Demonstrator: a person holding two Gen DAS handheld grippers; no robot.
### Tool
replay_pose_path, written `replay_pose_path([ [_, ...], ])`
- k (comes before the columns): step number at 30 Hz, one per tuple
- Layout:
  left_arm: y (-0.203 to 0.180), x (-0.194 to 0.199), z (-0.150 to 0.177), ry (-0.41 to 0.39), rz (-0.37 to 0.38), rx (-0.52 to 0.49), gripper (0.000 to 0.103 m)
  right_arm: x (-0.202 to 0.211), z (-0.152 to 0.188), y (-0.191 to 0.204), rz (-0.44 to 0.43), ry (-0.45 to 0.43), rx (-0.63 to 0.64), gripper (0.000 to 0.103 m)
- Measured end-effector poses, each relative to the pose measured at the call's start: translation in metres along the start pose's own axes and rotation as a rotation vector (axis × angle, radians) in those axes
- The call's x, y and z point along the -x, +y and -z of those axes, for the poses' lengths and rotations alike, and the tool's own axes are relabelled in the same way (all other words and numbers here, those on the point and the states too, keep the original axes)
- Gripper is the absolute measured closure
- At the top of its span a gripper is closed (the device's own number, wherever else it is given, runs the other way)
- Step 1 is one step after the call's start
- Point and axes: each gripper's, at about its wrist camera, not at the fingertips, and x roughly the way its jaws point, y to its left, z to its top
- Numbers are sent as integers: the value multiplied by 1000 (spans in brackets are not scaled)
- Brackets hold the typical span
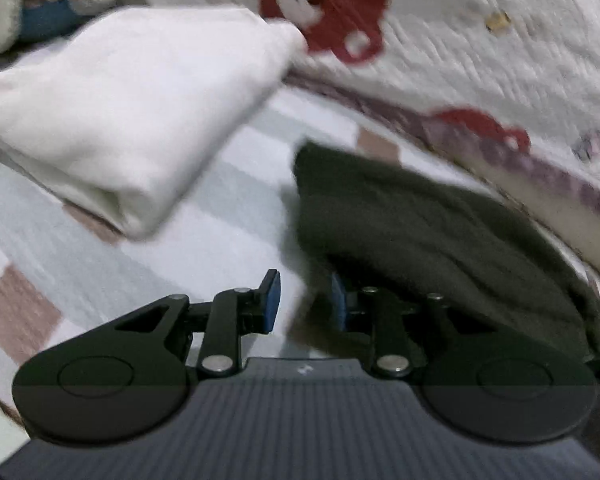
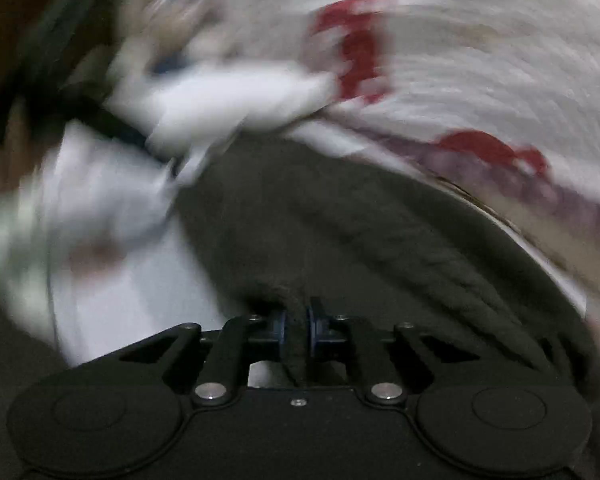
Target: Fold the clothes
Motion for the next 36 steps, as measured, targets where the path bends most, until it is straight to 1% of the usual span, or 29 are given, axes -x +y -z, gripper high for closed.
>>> replay_pose_path([
  [1, 5, 0, -2, 5, 25, 34, 73, 6, -4, -22, 7, -32, -114, 97],
  [2, 5, 0, -1, 17, 41, 41, 72, 10, -7, -43, 17, -53, -211, 97],
  [3, 4, 0, -1, 31, 55, 42, 71, 12, -7, -57, 37, -54, -259, 97],
  [5, -1, 0, 3, 58, 91, 35, 71, 14, -5, -77, 94, -44, -286, 97],
  [6, -5, 1, 6, 69, 114, 27, 71, 15, -3, -85, 106, -35, -303, 97],
  [9, -19, -1, 15, 88, 199, 40, 67, 13, 9, -96, 67, -6, -374, 97],
  [12, -35, -7, 23, 112, 265, 53, 62, 12, 23, -96, 64, 21, -400, 97],
  [15, -37, -21, 19, 134, 250, 127, 61, -4, 28, -99, 71, 45, -437, 97],
  [18, -38, -36, 15, 156, 228, 206, 55, -3, 31, -99, 86, 63, -455, 97],
  [19, -38, -42, 16, 169, 231, 212, 51, -2, 31, -98, 88, 63, -453, 97],
  [20, -37, -48, 17, 182, 236, 214, 50, 0, 31, -97, 89, 71, -445, 96],
  [21, -35, -53, 17, 196, 240, 216, 50, 2, 30, -96, 87, 87, -432, 95],
  [23, -39, -59, 23, 201, 225, 195, 49, 9, 29, -95, 81, 119, -415, 93],
  [24, -42, -62, 25, 208, 230, 192, 47, 17, 30, -97, 71, 125, -433, 90],
  [25, -44, -64, 27, 204, 235, 194, 48, 28, 33, -99, 55, 113, -469, 88],
  [26, -46, -65, 28, 197, 238, 196, 50, 40, 37, -102, 39, 98, -499, 87],
  [27, -49, -66, 27, 186, 234, 174, 73, 51, 42, -106, 31, 92, -514, 87],
  [28, -55, -67, 25, 188, 203, 128, 87, 62, 46, -109, 22, 85, -529, 84],
  [29, -63, -65, 23, 179, 153, 71, 87, 74, 51, -112, 14, 78, -544, 76],
  [30, -73, -60, 21, 154, 119, 13, 89, 83, 56, -113, 31, 98, -536, 69],
  [31, -85, -51, 19, 117, 89, -67, 90, 86, 60, -113, 84, 150, -499, 67],
  [33, -110, -31, 16, 38, 27, -240, 90, 92, 73, -116, 159, 225, -481, 67],
  [34, -123, -19, 15, -15, -4, -338, 90, 95, 80, -117, 191, 259, -480, 67],
  [35, -138, -6, 16, -75, -40, -465, 90, 99, 87, -119, 222, 292, -479, 66],
  [36, -151, 5, 15, -121, -60, -564, 90, 102, 93, -121, 242, 314, -483, 66],
])
